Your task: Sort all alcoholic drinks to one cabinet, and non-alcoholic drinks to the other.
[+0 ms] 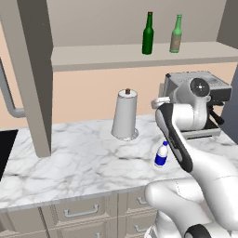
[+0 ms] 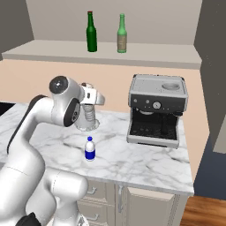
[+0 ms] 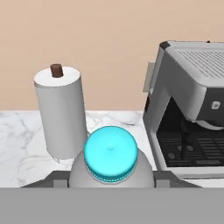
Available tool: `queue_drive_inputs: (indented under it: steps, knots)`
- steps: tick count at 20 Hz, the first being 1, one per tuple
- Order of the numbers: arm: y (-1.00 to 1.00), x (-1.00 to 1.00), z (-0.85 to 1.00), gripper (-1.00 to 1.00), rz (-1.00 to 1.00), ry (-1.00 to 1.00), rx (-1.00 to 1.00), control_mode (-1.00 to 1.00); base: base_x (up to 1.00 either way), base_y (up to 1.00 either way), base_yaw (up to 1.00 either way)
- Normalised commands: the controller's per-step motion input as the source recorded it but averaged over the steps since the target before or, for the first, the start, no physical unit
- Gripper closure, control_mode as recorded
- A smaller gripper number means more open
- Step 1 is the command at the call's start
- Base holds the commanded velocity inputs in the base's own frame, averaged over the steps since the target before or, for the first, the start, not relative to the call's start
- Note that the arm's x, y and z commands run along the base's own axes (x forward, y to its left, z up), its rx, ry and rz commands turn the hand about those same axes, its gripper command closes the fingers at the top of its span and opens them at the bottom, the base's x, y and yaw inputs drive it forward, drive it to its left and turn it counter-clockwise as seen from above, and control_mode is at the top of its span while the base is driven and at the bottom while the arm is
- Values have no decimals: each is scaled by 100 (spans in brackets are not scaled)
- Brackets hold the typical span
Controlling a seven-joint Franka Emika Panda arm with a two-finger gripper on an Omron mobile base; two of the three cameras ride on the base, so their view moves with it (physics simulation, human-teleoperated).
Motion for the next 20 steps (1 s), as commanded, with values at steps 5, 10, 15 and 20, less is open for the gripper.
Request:
queue_drive_inputs:
  steps: [5, 10, 15, 20]
  knots:
    - [26, -35, 29, 100, 0, 0, 0, -100, 0, 0, 0]
    - [26, -31, 22, 100, 0, 0, 0, -100, 0, 0, 0]
    - [16, -38, 17, 100, 0, 0, 0, -100, 0, 0, 0]
    - [2, -41, 16, 100, -1, 0, 0, -100, 0, 0, 0]
